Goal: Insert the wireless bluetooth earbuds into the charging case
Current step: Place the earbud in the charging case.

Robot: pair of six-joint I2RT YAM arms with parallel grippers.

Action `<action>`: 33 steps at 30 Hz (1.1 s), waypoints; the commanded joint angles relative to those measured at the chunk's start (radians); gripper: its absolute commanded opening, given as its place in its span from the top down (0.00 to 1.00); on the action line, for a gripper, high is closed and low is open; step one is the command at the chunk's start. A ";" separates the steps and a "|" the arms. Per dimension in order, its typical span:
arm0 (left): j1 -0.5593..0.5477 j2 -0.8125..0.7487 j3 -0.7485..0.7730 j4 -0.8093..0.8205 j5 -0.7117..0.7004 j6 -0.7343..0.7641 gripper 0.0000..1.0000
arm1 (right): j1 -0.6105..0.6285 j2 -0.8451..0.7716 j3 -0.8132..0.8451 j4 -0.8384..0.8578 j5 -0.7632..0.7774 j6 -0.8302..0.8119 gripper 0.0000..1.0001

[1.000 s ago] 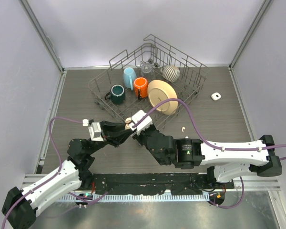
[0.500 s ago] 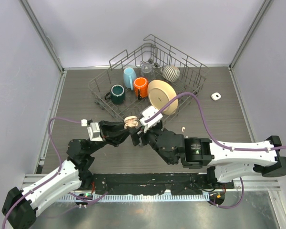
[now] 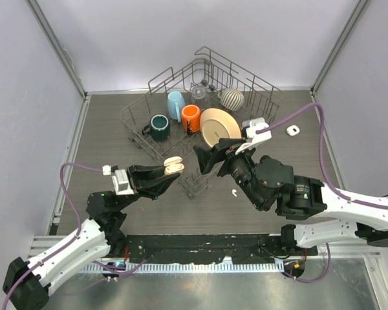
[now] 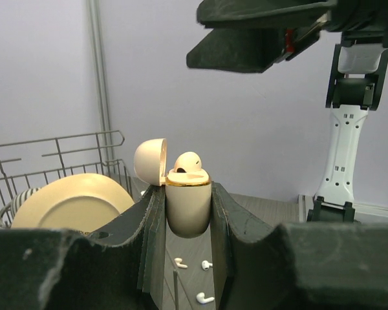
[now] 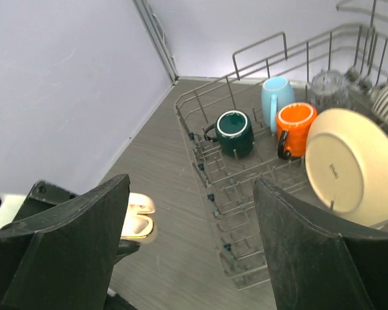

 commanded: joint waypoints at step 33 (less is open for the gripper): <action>0.001 0.029 -0.005 0.167 0.011 0.020 1.00 | -0.406 0.081 -0.253 0.326 -1.132 0.901 0.22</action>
